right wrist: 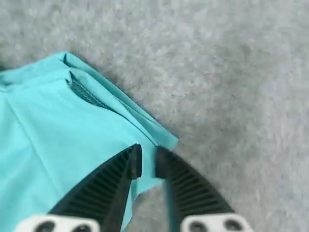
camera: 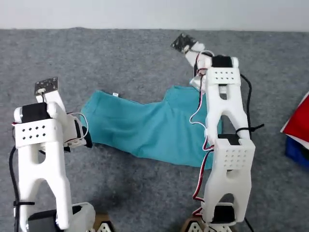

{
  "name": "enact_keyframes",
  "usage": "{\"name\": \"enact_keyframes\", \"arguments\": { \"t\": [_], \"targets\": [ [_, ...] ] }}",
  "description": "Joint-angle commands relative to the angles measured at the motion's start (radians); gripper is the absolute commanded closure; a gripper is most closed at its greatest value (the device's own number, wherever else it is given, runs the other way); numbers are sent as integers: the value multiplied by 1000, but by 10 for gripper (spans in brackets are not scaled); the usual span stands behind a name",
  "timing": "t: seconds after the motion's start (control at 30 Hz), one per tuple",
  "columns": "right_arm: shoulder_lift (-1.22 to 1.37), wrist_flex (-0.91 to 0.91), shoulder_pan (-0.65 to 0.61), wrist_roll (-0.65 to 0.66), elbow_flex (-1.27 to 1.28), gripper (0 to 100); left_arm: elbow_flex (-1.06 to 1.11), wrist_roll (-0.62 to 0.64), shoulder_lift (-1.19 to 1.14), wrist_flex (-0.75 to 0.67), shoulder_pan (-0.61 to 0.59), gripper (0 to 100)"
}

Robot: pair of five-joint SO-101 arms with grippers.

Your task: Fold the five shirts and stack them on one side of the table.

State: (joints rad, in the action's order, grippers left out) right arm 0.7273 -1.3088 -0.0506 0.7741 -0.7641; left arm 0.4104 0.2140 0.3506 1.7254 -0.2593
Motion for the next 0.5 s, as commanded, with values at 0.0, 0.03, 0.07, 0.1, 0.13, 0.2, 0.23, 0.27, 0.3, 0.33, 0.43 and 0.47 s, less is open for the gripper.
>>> {"name": "enact_keyframes", "arguments": {
  "t": [0.0, 0.03, 0.07, 0.1, 0.13, 0.2, 0.23, 0.27, 0.3, 0.33, 0.43, 0.47],
  "targets": [
    [-5, -130, 12, -35, -118, 769, -5, -5, 32, 32, 2, 801],
    [-5, -154, 12, -32, -120, 745, -5, -5, 32, 32, 2, 801],
    [-2, -170, 12, -32, -118, 738, -5, -5, 32, 32, 2, 801],
    [8, -174, 13, -31, -115, 739, -5, -5, 32, 32, 2, 801],
    [28, -173, 13, -31, -112, 739, -5, -5, 32, 32, 2, 801],
    [77, -170, 13, -31, -117, 738, -5, -5, 32, 32, 2, 801],
    [102, -154, 13, -31, -120, 738, -5, -5, 32, 32, 2, 801],
    [128, -136, 22, -31, -129, 737, -5, -5, 32, 32, 2, 801],
    [153, -116, 33, -31, -144, 736, -5, -5, 32, 32, 2, 801],
    [177, -104, 42, -31, -169, 736, -5, -5, 32, 32, 2, 801],
    [246, -105, 71, -31, -269, 736, -5, -5, 32, 32, 2, 801],
    [266, -105, 79, -31, -301, 736, -5, -5, 32, 32, 2, 801]
  ]
}}
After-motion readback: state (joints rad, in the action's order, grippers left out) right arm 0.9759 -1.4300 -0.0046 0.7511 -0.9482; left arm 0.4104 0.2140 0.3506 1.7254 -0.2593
